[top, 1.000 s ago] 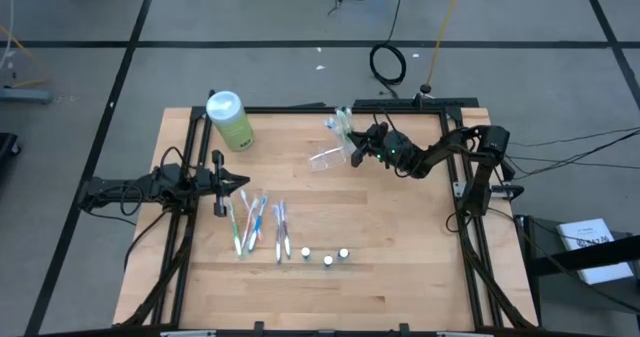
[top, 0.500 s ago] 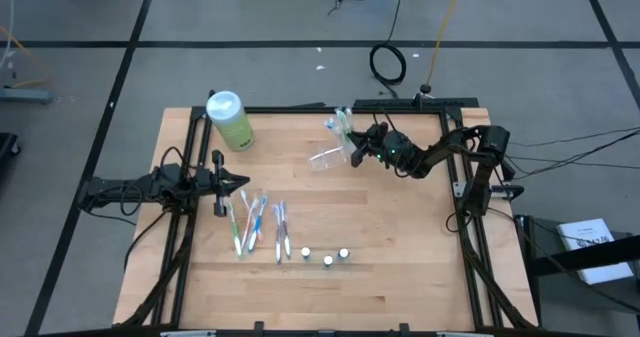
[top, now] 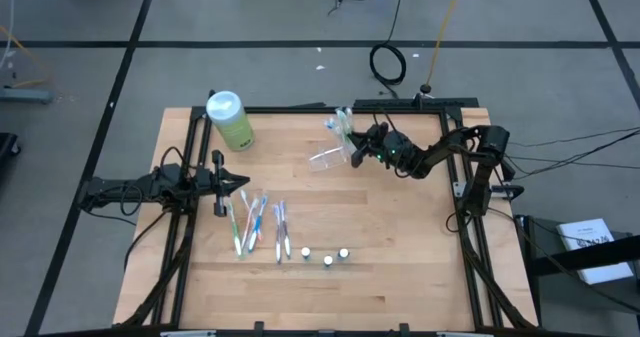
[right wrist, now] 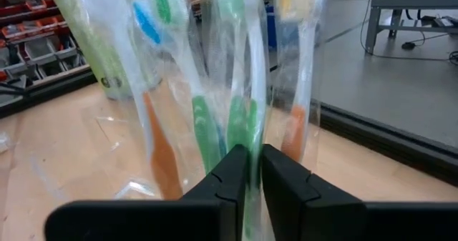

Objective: Pick & Place toothbrushing station
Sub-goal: Put the green toothbrush into the transparent organizer, then adjust the orange toothbrush

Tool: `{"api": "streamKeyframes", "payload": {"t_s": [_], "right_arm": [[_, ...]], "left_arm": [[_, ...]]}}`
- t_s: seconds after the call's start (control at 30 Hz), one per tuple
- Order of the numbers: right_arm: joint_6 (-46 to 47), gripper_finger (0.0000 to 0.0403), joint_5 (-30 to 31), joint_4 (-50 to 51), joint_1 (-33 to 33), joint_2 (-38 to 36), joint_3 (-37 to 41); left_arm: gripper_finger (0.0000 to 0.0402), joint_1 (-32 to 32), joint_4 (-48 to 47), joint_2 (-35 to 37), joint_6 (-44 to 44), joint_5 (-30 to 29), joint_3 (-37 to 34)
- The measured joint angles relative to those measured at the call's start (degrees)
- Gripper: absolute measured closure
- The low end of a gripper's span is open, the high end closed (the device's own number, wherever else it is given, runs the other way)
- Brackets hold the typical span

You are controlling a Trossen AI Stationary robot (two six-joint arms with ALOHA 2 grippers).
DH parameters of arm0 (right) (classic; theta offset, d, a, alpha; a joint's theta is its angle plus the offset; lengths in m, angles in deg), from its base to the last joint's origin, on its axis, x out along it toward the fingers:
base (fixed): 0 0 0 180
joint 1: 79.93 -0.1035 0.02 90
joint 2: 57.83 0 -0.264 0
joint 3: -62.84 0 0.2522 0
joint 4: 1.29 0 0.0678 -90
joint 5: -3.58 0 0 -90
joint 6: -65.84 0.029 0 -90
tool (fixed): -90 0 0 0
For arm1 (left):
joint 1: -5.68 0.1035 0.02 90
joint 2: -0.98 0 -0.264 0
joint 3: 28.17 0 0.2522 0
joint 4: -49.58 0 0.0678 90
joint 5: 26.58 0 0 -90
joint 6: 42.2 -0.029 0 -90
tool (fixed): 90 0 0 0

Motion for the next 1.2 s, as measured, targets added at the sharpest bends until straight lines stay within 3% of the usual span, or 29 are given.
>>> {"api": "streamKeyframes", "payload": {"t_s": [0.37, 0.77, 1.0, 1.2], "right_arm": [[0.11, 0.0290, -0.03, -2.68, 0.00, 0.08, 0.02], [-3.16, 0.0254, -0.01, -8.42, -1.75, -0.06, -0.01], [-6.31, 0.0250, 0.01, -5.64, -3.51, -4.48, -0.01], [-8.50, 0.0249, -3.25, 5.45, -5.78, -11.98, -0.07]], "left_arm": [[0.0376, -0.01, -0.01, 0.02, 0.00, 0.00, 0.00], [0.0376, 0.01, -0.01, 0.02, 0.00, 0.02, -0.02], [0.0376, -0.01, 0.01, 0.00, 0.00, 0.02, 0.00], [0.0376, 0.00, -0.01, 0.01, 0.00, 0.00, -0.02]]}}
